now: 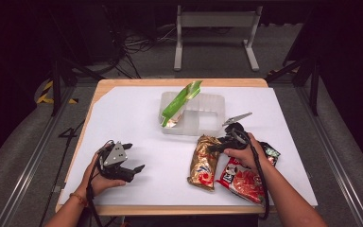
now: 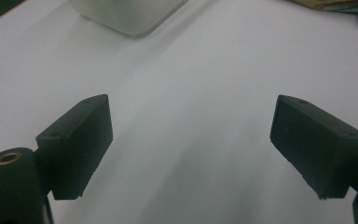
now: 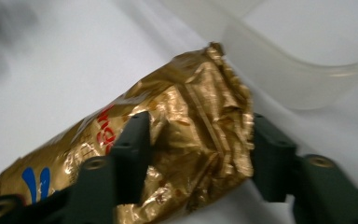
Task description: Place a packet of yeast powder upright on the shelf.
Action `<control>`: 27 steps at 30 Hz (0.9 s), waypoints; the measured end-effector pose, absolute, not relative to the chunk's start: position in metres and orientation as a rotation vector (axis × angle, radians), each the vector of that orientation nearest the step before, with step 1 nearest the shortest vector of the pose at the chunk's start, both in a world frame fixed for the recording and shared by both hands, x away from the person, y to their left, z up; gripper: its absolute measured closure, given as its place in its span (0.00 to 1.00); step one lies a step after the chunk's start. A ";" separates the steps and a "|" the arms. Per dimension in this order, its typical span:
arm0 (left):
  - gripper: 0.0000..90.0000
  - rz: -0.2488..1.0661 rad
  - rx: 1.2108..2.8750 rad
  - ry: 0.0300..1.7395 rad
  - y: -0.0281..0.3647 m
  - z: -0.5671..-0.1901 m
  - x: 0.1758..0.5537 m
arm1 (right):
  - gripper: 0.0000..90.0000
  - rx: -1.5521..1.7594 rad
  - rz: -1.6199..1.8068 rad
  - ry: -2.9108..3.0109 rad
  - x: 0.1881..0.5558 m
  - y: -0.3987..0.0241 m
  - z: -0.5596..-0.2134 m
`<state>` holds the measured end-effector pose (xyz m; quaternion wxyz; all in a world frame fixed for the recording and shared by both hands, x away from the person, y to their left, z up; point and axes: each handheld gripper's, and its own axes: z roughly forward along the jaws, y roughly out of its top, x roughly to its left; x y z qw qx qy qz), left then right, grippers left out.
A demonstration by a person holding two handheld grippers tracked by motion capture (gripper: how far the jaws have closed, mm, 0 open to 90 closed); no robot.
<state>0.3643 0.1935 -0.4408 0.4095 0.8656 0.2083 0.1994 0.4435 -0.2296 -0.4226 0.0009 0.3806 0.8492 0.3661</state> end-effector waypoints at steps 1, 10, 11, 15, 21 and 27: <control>0.16 0.508 2.185 0.529 0.193 -0.441 0.364 | 0.65 1.222 1.167 2.644 0.443 -0.232 -0.422; 0.16 0.521 2.169 0.549 0.197 -0.438 0.366 | 0.91 1.116 1.243 2.599 0.426 -0.240 -0.407; 0.16 0.533 2.169 0.551 0.197 -0.438 0.366 | 0.93 1.087 1.250 2.596 0.423 -0.240 -0.403; 0.17 0.532 2.156 0.571 0.200 -0.437 0.367 | 0.97 0.996 1.318 2.584 0.412 -0.244 -0.390; 0.16 0.519 2.122 0.593 0.205 -0.435 0.368 | 0.98 0.946 1.449 2.504 0.395 -0.248 -0.366; 0.16 0.507 2.104 0.612 0.207 -0.434 0.368 | 0.99 0.870 1.529 2.434 0.380 -0.246 -0.343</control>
